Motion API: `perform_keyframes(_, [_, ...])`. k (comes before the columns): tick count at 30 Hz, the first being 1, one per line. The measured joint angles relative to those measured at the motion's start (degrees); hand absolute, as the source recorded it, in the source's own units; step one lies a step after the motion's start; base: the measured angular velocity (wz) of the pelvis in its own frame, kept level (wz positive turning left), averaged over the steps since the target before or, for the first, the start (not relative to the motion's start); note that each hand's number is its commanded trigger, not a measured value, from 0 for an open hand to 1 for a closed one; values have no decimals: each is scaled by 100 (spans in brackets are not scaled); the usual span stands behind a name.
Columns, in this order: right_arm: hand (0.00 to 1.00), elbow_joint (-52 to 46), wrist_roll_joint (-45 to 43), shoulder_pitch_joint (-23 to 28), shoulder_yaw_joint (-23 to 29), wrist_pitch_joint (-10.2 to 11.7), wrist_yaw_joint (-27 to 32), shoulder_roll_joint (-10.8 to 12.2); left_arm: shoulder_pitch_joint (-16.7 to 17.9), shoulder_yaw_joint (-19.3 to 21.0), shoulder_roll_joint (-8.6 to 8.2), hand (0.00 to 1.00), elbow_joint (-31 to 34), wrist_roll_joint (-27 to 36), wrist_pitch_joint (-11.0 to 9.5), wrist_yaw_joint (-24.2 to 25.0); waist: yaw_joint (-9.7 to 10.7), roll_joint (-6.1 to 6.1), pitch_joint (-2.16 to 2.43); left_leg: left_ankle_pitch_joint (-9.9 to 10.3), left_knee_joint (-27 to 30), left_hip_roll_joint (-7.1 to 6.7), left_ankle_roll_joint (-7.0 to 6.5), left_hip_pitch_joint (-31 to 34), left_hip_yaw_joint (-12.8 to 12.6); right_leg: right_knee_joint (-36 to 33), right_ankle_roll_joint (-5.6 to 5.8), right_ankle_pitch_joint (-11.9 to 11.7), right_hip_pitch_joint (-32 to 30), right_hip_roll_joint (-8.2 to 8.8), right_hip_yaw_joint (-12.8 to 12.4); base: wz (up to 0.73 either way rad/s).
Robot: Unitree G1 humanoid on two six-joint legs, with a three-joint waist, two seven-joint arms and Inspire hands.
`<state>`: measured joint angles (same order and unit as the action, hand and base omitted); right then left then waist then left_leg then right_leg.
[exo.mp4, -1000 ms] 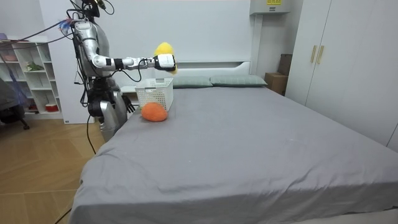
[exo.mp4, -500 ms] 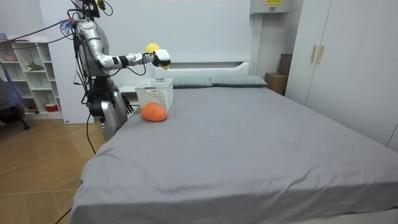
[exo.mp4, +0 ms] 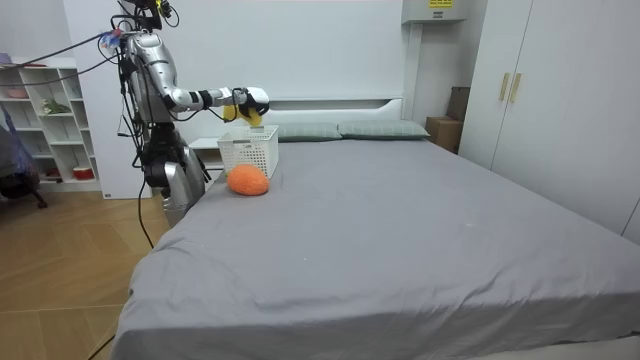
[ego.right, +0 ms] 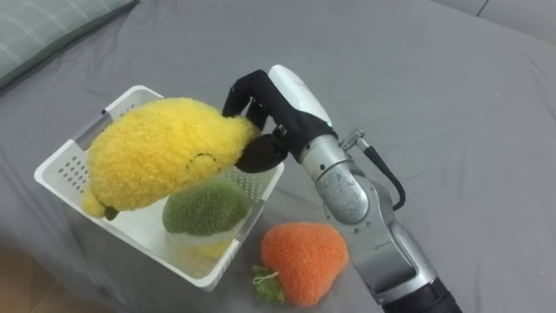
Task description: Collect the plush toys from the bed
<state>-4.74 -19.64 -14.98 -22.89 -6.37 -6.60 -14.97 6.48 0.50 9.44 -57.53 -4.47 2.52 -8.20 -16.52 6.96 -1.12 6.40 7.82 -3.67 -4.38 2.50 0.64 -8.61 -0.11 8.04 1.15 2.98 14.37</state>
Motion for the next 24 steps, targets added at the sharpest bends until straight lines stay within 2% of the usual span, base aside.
perform_keyframes(5, [0, 64, 9, 1, -89, 0, -187, -7, -1, 50, 3, 0, 22, -8, -2, -5, -64, -17, -12, 0, -2, -2, 0, 7, 6, 1, 0, 0, -5, -1, -1, 0])
perform_keyframes(24, [0, 69, 27, 1, -75, 4, -225, -5, 1, 55, 1, 0, 17, -8, -2, -5, -61, 6, 7, -1, 3, -3, 1, -13, 7, -2, 0, 0, 19, 1, 2, 0])
